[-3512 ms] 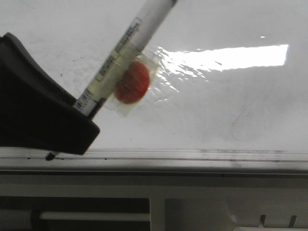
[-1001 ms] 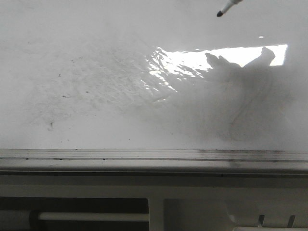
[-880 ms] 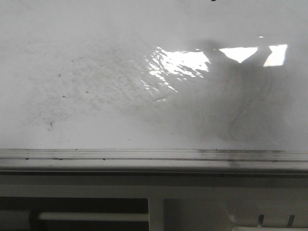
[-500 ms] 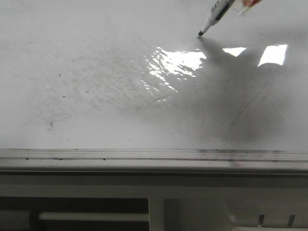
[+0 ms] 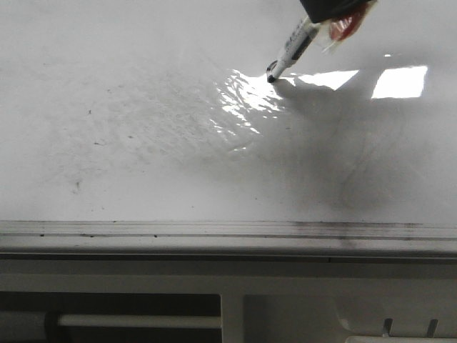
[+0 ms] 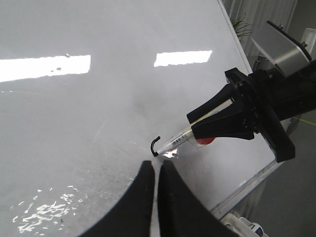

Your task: Write number 8 on whiteboard

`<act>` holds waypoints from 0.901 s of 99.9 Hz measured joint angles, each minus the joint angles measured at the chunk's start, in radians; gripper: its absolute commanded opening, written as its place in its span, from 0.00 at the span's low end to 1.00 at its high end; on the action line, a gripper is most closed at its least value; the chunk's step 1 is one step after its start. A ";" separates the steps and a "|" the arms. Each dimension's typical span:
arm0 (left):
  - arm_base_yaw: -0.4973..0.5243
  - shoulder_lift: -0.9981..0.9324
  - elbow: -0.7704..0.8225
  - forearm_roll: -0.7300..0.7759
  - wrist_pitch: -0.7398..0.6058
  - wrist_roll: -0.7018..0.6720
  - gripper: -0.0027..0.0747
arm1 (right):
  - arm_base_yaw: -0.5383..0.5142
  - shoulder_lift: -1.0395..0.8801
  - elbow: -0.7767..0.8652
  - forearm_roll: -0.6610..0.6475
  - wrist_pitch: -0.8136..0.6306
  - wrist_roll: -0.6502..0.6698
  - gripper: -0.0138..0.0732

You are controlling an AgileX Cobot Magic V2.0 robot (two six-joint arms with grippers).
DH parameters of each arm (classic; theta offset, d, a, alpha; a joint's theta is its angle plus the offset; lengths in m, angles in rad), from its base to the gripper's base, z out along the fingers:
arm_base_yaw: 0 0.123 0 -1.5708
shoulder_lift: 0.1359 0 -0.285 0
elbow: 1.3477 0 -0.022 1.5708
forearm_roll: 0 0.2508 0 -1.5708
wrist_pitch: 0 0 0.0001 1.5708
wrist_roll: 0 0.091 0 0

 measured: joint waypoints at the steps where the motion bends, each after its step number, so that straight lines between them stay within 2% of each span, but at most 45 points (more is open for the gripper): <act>1: 0.000 0.000 0.000 0.000 0.000 0.000 0.01 | 0.000 0.000 0.000 -0.002 0.000 0.000 0.11; 32: 0.000 0.000 0.000 0.000 0.000 0.000 0.01 | -0.090 -0.087 0.009 0.005 0.128 0.031 0.11; 64: 0.000 0.000 0.000 -0.001 0.000 0.000 0.01 | -0.030 -0.092 0.093 0.041 0.044 0.034 0.11; 90: 0.000 0.000 0.000 -0.001 -0.002 0.000 0.01 | -0.080 -0.076 0.058 0.067 0.016 0.043 0.11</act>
